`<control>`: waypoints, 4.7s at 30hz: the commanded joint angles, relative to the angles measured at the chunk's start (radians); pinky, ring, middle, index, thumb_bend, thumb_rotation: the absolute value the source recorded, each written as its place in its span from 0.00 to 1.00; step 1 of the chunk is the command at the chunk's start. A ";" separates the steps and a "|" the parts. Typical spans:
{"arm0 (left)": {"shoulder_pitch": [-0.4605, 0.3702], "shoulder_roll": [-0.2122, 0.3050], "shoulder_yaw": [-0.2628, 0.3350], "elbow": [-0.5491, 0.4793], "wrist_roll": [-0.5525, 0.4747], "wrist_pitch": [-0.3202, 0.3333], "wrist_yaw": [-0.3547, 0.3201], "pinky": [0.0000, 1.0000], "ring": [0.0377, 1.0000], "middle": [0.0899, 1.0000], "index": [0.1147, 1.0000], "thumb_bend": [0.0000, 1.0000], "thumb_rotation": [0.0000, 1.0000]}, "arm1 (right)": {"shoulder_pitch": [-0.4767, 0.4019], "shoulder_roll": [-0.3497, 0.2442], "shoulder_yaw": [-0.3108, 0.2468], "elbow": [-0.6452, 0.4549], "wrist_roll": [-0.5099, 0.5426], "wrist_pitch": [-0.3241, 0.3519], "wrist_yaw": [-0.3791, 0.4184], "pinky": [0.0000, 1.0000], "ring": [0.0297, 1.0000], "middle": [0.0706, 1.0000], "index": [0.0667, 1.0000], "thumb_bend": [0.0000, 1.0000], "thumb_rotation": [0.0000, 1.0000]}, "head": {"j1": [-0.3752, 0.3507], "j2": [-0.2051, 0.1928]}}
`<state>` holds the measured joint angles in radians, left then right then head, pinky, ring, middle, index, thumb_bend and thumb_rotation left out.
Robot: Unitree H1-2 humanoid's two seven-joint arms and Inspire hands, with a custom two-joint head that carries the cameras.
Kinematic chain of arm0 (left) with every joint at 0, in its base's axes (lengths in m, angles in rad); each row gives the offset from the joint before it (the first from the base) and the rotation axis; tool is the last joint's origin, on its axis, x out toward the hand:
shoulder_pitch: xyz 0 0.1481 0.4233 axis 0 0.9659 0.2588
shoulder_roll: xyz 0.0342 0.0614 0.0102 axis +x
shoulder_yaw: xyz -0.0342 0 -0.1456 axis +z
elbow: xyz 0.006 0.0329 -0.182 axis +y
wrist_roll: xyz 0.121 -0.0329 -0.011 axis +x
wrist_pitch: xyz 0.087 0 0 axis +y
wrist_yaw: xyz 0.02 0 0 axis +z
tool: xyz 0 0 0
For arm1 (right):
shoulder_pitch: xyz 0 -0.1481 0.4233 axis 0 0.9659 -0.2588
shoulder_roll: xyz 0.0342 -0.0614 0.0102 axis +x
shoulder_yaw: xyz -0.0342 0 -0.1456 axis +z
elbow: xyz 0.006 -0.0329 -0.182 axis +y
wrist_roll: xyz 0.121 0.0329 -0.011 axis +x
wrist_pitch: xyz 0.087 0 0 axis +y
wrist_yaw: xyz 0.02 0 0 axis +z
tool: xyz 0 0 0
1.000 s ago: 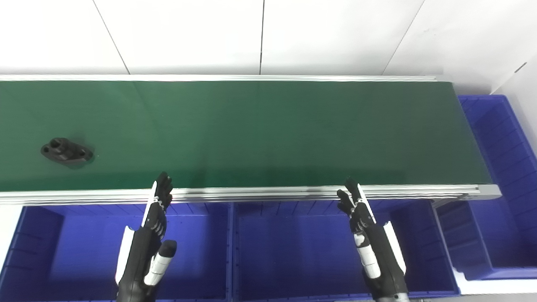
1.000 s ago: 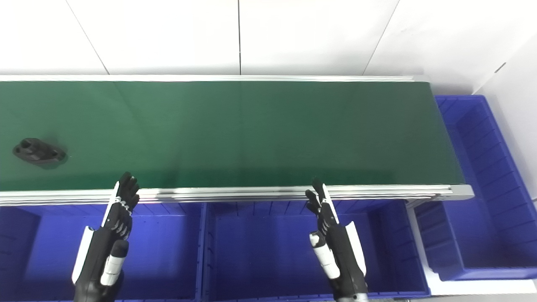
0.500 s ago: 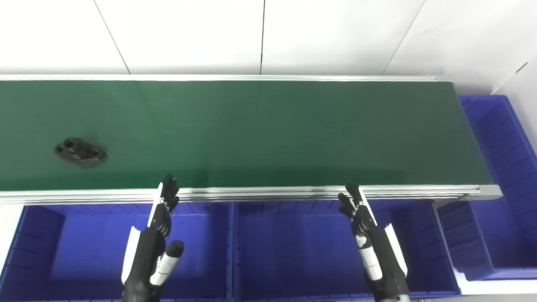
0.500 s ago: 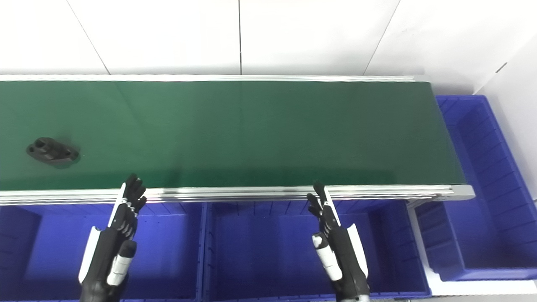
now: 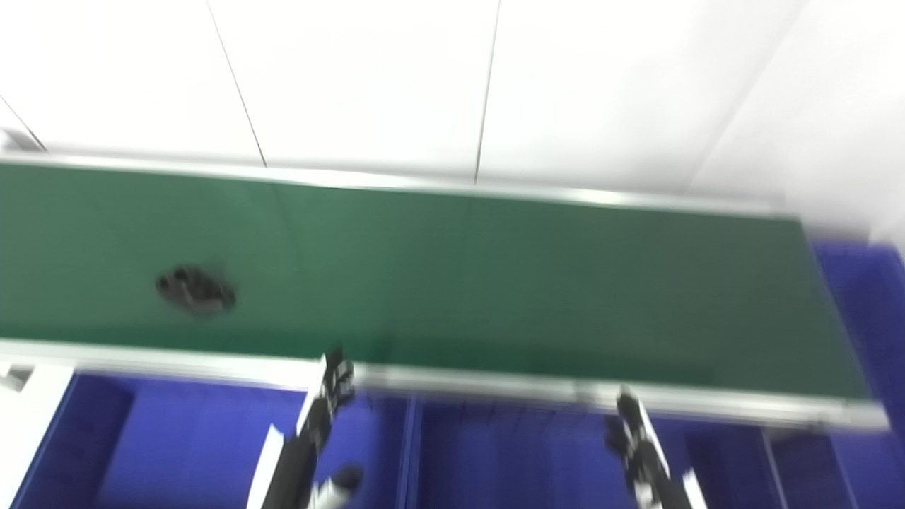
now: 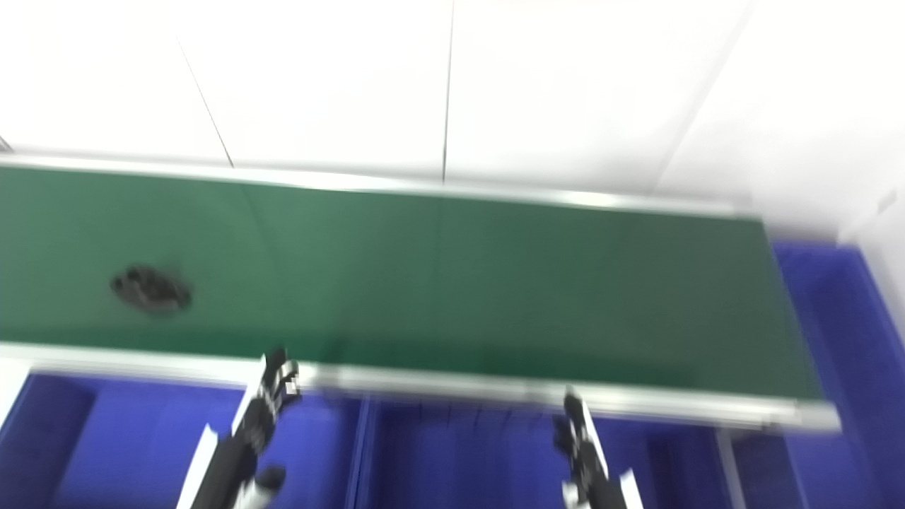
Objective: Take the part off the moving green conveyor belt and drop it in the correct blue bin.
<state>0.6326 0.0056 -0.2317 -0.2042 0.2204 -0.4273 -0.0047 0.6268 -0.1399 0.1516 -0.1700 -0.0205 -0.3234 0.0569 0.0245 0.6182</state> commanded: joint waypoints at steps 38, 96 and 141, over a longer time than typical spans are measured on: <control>-0.001 -0.072 -0.056 0.014 0.069 -0.033 0.054 0.79 0.90 0.95 1.00 0.66 0.81 | -0.006 -0.041 -0.067 -0.008 0.127 -0.038 0.072 1.00 1.00 1.00 1.00 0.89 1.00 | 0.182 -0.012; 0.027 0.010 -0.034 -0.043 0.060 0.015 0.048 0.91 0.99 1.00 1.00 0.69 0.86 | -0.630 0.094 0.086 -0.122 -0.561 0.273 0.102 0.82 0.94 0.97 0.96 0.85 0.80 | 0.110 0.020; 0.056 -0.016 -0.074 -0.108 0.060 0.003 0.051 0.92 0.99 1.00 1.00 0.73 0.90 | -0.937 0.154 0.439 0.384 -1.044 0.567 0.098 0.43 0.54 0.68 0.75 0.89 0.45 | 0.101 0.082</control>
<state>0.6726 -0.0052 -0.3026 -0.2713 0.2850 -0.4049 0.0412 -0.2942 0.0140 0.5773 0.2139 -1.0507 0.2199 0.1547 0.1258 0.6964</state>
